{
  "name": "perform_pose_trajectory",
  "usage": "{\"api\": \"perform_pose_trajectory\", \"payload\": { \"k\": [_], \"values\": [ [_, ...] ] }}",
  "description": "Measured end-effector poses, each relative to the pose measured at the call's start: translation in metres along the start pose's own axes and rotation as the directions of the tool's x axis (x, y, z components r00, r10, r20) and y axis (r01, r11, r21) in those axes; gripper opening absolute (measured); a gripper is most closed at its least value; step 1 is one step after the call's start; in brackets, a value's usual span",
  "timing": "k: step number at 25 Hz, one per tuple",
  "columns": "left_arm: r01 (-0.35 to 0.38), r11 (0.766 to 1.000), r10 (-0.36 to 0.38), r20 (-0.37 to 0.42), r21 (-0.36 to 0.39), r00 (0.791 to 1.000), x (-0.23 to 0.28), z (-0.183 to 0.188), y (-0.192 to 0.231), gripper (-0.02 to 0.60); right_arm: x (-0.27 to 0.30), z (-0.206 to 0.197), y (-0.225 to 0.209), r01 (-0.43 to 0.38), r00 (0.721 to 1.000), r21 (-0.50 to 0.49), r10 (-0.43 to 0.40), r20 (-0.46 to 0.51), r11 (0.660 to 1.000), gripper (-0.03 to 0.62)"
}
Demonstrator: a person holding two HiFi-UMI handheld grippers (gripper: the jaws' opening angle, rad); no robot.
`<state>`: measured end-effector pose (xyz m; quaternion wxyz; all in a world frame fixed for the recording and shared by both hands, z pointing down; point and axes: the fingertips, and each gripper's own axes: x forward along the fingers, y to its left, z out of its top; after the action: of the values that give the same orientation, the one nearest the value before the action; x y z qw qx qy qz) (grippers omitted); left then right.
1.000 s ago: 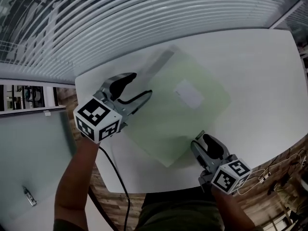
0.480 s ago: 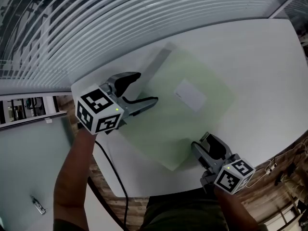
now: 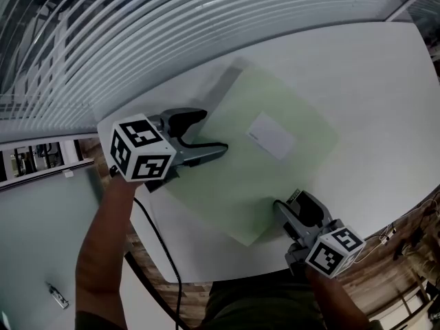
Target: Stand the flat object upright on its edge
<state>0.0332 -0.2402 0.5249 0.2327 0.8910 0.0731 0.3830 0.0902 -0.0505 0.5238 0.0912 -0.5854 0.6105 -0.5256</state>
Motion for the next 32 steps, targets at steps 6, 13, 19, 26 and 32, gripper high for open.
{"api": "perform_pose_trajectory", "payload": {
  "k": [6,13,19,26,32],
  "values": [
    [0.006,1.0,-0.007,-0.034,-0.023,0.999,0.006,-0.004,0.0,0.365,0.002,-0.001,-0.006,0.02,1.0,0.017,-0.02,-0.003,1.0,0.276],
    [-0.01,0.999,0.008,-0.052,-0.043,0.999,0.011,-0.008,0.0,0.339,0.005,-0.003,-0.01,0.039,0.999,0.026,-0.039,-0.019,0.999,0.275],
    [-0.054,0.997,0.051,-0.061,-0.049,0.997,0.006,-0.006,-0.004,0.339,0.006,-0.002,-0.011,0.029,0.999,0.041,-0.028,-0.032,0.999,0.273],
    [-0.127,0.991,0.126,-0.031,-0.033,0.992,-0.002,-0.001,-0.017,0.339,0.002,0.002,-0.011,0.022,0.999,0.008,-0.022,-0.049,1.0,0.273],
    [-0.204,0.979,0.204,0.022,0.001,0.979,-0.023,0.009,-0.033,0.339,-0.004,0.015,-0.003,0.002,0.999,-0.042,-0.004,-0.036,0.999,0.273]
  ]
}}
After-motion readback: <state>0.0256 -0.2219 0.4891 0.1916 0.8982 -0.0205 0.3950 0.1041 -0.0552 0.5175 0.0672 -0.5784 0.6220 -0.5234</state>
